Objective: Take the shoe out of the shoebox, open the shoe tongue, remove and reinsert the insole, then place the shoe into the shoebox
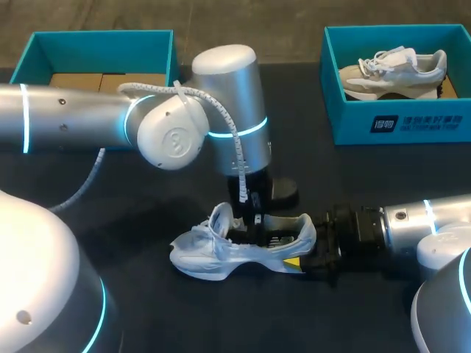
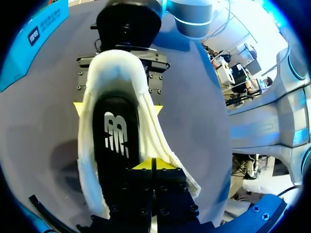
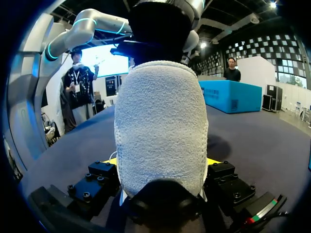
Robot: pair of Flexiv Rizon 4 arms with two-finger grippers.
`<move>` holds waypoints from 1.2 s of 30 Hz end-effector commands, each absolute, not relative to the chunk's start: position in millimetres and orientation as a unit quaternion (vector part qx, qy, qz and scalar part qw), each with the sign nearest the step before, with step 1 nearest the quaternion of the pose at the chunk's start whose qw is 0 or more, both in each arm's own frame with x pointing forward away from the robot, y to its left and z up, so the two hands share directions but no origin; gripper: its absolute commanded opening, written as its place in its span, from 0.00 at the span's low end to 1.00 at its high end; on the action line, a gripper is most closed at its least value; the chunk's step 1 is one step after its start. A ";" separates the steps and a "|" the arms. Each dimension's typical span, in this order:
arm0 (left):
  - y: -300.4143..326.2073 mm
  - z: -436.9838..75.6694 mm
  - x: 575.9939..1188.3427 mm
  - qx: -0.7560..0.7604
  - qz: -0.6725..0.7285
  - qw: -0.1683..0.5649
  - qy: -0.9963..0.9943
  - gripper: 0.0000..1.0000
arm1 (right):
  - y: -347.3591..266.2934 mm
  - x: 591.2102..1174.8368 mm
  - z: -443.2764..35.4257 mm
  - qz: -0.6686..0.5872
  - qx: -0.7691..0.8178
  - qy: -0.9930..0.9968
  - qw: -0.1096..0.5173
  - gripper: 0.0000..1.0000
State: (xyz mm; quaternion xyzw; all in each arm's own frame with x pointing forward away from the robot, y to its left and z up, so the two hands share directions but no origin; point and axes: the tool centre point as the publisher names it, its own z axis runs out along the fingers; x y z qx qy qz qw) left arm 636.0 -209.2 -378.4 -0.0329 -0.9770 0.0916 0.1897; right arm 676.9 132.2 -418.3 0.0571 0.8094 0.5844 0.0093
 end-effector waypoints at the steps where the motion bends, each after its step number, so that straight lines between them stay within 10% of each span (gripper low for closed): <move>1: -212.1 -383.8 630.1 -0.037 0.087 0.188 -0.978 0.00 | 133.1 676.1 -418.2 0.584 0.058 0.810 0.010 0.00; 16: -206.2 -386.5 627.8 -0.027 0.070 0.125 -0.989 0.39 | 133.1 676.1 -418.2 0.584 0.058 0.810 0.010 0.00; 36: -211.3 -404.6 650.8 -0.018 0.020 0.007 -1.000 0.42 | 133.1 676.1 -418.2 0.584 0.058 0.810 0.010 0.00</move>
